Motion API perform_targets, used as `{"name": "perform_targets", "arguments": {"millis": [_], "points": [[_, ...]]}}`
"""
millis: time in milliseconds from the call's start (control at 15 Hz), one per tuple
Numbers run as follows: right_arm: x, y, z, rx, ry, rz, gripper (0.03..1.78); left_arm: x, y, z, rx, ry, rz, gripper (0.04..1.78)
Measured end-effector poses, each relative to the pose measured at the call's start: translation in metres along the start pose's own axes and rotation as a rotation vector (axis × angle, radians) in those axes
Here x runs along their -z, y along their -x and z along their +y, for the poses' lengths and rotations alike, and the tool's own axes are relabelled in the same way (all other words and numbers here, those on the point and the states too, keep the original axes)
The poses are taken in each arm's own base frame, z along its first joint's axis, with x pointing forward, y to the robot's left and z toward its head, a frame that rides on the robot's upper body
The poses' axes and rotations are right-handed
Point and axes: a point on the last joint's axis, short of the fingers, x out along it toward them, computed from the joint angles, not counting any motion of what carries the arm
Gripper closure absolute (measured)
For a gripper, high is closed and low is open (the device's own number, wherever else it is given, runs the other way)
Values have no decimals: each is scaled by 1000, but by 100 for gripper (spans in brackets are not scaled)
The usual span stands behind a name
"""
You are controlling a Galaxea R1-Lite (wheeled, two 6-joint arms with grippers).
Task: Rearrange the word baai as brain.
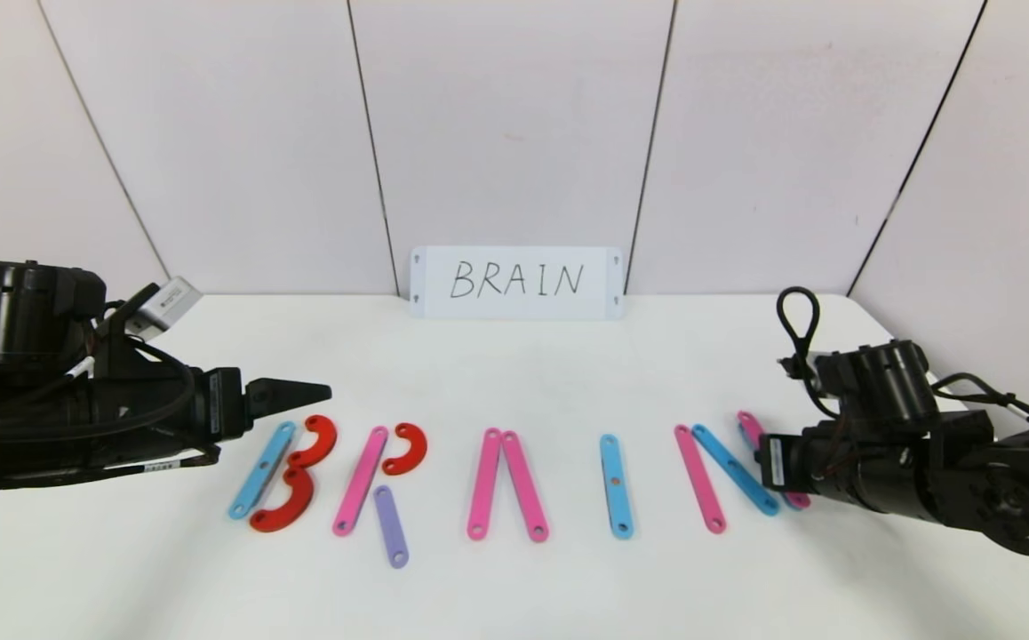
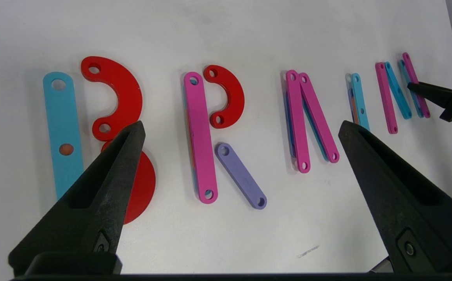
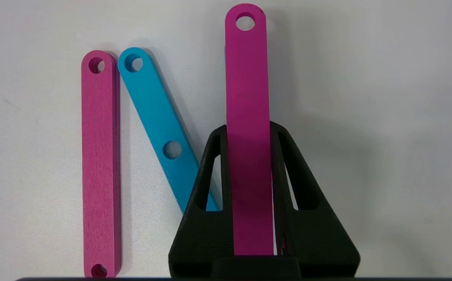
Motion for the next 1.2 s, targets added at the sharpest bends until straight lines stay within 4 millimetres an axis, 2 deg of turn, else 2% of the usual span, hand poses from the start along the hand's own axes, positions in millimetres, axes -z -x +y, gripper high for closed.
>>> {"name": "perform_targets", "arguments": {"millis": [200, 333, 467, 733, 867, 1000, 1200], "points": [[1, -1, 0, 2, 0, 5, 146, 0, 0, 0, 0, 0, -1, 8], [1, -1, -1, 5, -3, 6, 132, 0, 0, 0, 0, -1, -1, 8], [1, -1, -2, 8, -6, 4, 107, 0, 0, 0, 0, -1, -1, 8], [-3, 0, -5, 4, -39, -32, 41, 0, 0, 0, 0, 0, 0, 8], [-4, 1, -5, 2, -54, -45, 21, 0, 0, 0, 0, 0, 0, 8], [-5, 4, -5, -1, -47, -55, 9, 0, 1, 0, 0, -1, -2, 8], [-10, 15, -5, -11, -25, -88, 8, 0, 5, -3, 1, -7, -15, 8]]}}
